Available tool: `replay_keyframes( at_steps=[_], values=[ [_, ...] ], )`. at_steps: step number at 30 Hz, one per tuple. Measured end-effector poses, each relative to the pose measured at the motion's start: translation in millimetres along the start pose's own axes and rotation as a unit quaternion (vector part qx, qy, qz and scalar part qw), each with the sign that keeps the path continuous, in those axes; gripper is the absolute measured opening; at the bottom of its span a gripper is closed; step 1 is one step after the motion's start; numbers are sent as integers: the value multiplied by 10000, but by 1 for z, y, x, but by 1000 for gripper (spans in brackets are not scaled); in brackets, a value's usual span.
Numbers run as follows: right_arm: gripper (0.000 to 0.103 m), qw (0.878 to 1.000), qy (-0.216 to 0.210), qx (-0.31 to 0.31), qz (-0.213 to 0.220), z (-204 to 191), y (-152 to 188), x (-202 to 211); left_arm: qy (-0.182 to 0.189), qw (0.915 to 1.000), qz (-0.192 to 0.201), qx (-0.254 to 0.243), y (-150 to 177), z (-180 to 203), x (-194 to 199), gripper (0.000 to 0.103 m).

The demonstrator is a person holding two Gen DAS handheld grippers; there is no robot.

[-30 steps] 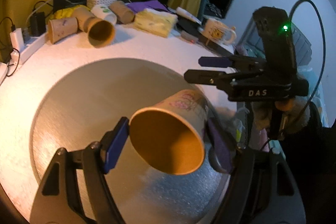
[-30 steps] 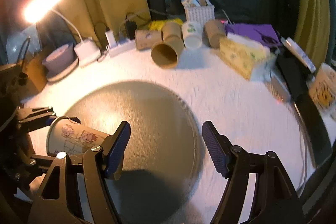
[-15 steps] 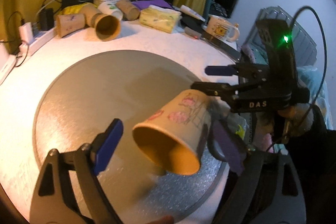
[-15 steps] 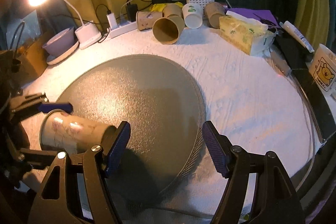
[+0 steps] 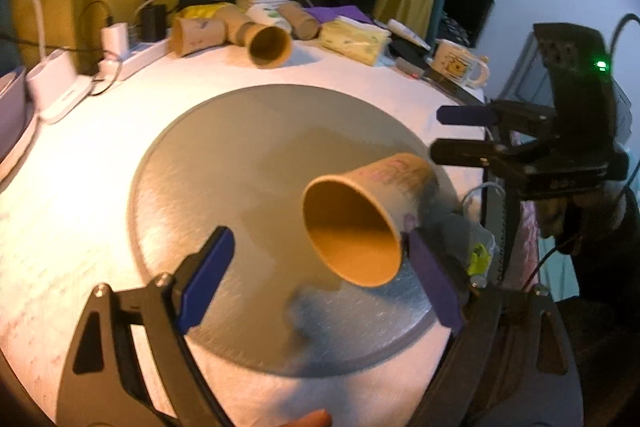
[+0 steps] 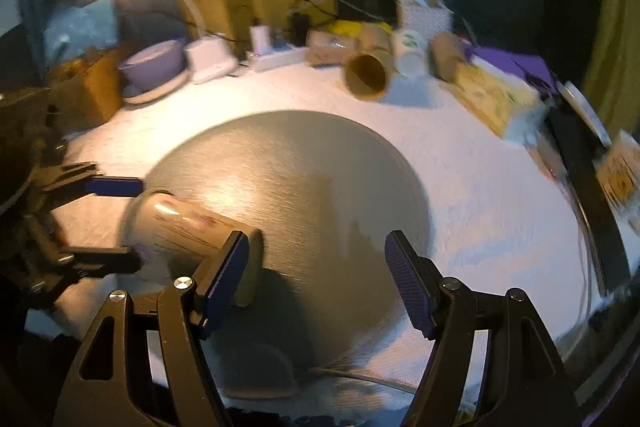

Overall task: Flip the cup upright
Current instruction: 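Carry the cup over the grey mat and rotate it upright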

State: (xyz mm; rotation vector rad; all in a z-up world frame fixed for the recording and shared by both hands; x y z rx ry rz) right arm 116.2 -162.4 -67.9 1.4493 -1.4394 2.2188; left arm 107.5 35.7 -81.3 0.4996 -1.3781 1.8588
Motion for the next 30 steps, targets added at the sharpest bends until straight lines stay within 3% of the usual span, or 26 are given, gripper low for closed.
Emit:
replay_keyframes(
  at_steps=[5,10,14,23,28,30],
  values=[
    [77,9946,-577,861,-38,-34,-19,-6,-254,9990,177,311,7,-15,12,89],
    [80,9728,-1056,2015,-428,-79,-28,-32,-354,9969,329,624,14,-33,25,89],
    [80,9588,-1306,2418,-713,-101,-39,-52,-359,9947,469,845,14,-47,35,89],
    [80,9415,-1511,2549,-1605,-109,-48,-93,-255,9921,592,1078,9,-69,39,89],
    [79,9394,-1675,2293,-1921,-105,-57,-105,-289,9921,587,1067,6,-73,36,89],
    [74,9408,-1738,2209,-1896,-104,-62,-105,-321,9918,605,1078,6,-75,37,89]
  ],
)
Point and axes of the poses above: each gripper's, at about its wrist camera, not at the fingertips, and x roughly against the way its jaws point, z to its right, y to its underside, the point moved 2 cm from there along -x, roughly the way its jaws point, and after that the axes turned 11 degrees about x, right-handed, at the moved point
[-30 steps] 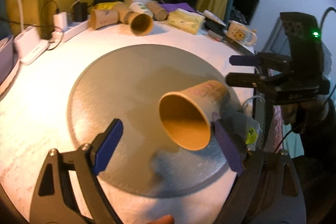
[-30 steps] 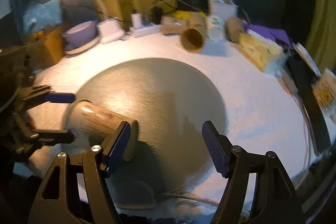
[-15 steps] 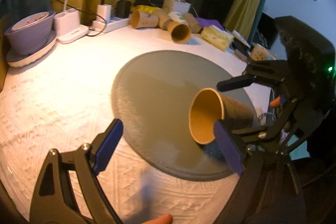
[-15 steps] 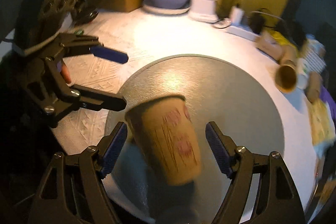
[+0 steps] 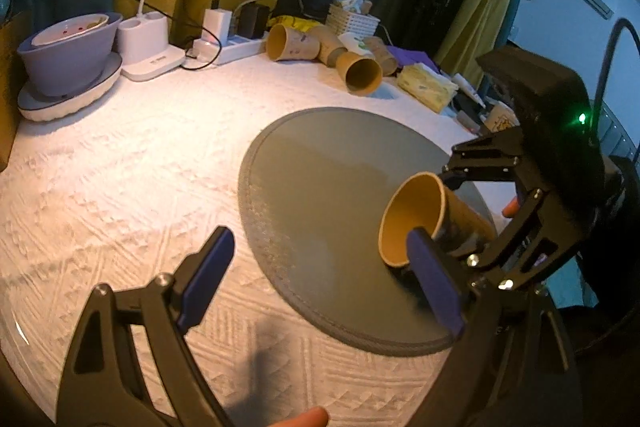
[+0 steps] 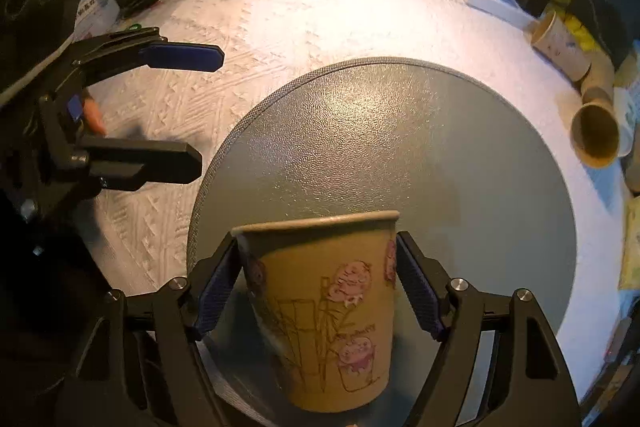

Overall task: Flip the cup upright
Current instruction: 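Carry the cup over the grey mat and rotate it upright, then lower the upright cup onto the grey mat with the right gripper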

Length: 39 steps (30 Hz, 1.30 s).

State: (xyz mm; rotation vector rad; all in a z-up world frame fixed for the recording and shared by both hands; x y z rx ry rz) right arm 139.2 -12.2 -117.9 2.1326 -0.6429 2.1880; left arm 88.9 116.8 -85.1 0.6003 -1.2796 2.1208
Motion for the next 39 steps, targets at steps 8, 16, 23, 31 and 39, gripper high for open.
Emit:
replay_keyframes(
  at_steps=[8,16,23,31,39],
  values=[
    [72,9955,325,-417,785,15,0,31,-186,9995,240,39,-8,3,2,89],
    [73,9690,769,-1304,1951,48,19,49,-215,9986,368,310,-19,7,-7,89],
    [73,9560,988,-1524,2302,58,32,47,-271,9973,537,426,-27,12,-12,89],
    [73,9453,955,-1808,2541,59,50,45,-253,9973,486,489,-26,19,-21,89],
    [74,9398,945,-1870,2699,58,57,51,-183,9980,405,450,-23,29,-25,89]
  ],
)
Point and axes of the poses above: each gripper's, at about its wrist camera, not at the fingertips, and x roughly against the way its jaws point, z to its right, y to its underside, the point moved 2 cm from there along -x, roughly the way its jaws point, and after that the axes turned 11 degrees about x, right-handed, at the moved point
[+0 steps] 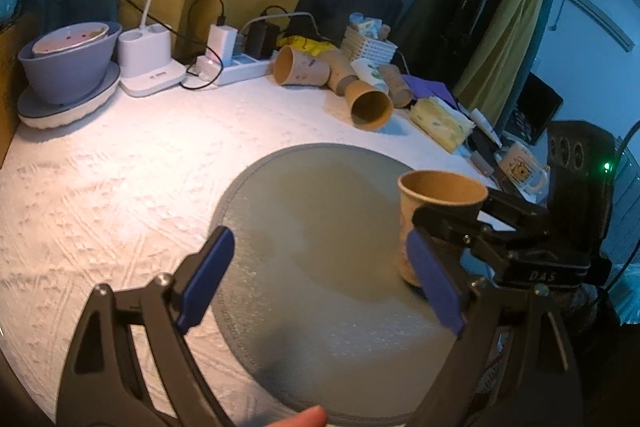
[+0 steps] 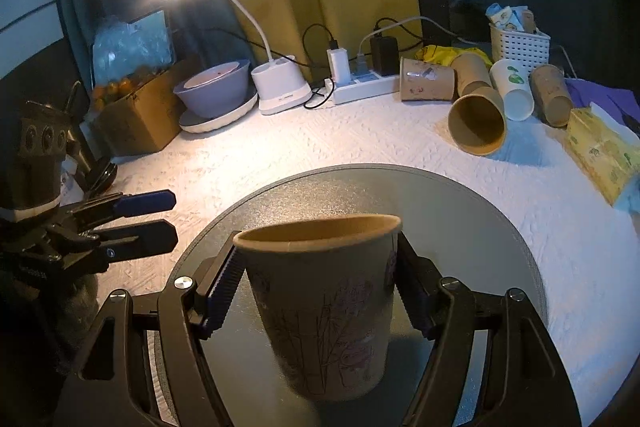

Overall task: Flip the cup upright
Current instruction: 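Lower the upright cup onto the grey mat with the right gripper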

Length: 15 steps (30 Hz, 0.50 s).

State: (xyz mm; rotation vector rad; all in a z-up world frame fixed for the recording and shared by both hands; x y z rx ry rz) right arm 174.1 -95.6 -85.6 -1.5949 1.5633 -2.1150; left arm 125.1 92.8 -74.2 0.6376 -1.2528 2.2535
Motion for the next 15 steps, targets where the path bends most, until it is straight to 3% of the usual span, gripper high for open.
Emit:
replay_keyframes(
  at_steps=[15],
  values=[
    [73,9999,160,5,52,-1,9,14,4,10000,28,-64,4,8,3,89]
  ],
)
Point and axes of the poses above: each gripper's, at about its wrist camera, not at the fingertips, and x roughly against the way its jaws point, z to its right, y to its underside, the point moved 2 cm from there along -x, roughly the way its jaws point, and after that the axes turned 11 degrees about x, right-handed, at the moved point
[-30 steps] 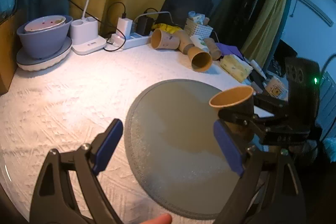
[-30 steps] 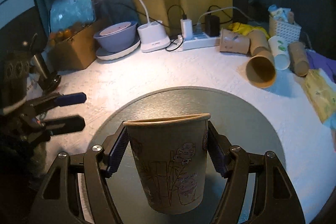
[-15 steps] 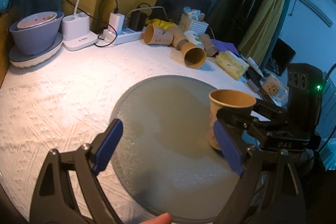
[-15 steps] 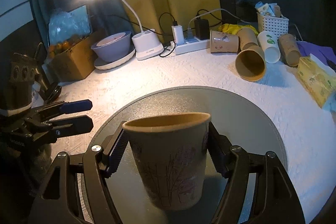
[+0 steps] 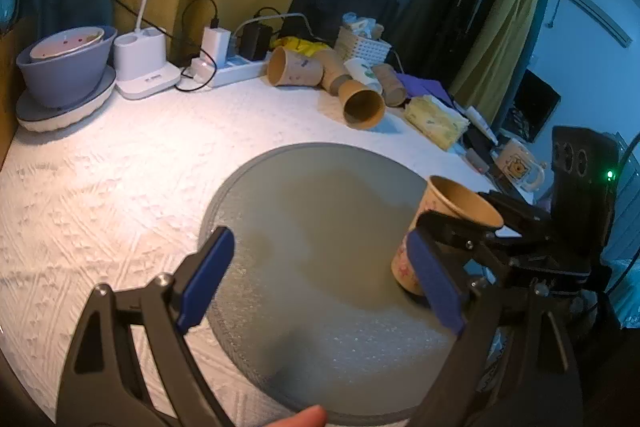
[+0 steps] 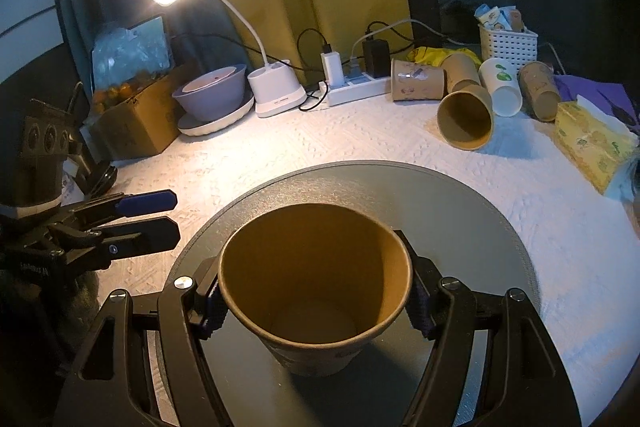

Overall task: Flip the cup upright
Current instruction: 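Lower the upright cup onto the grey mat with the right gripper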

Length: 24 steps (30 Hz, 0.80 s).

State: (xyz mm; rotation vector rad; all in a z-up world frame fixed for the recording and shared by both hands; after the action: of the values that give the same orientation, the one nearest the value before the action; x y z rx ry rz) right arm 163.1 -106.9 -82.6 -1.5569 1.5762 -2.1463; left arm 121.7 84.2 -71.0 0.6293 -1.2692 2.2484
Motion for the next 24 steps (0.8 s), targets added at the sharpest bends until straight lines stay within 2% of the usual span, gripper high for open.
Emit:
replay_keyframes(
  at_steps=[12,16,24],
  values=[
    [74,9993,285,199,-131,-14,11,7,-97,9999,36,-101,8,8,8,89],
    [85,9992,306,230,-130,-19,14,11,-61,9999,61,-130,12,11,14,89],
    [86,9987,427,281,-14,-26,16,24,29,9997,131,-186,18,19,26,89]
  ],
)
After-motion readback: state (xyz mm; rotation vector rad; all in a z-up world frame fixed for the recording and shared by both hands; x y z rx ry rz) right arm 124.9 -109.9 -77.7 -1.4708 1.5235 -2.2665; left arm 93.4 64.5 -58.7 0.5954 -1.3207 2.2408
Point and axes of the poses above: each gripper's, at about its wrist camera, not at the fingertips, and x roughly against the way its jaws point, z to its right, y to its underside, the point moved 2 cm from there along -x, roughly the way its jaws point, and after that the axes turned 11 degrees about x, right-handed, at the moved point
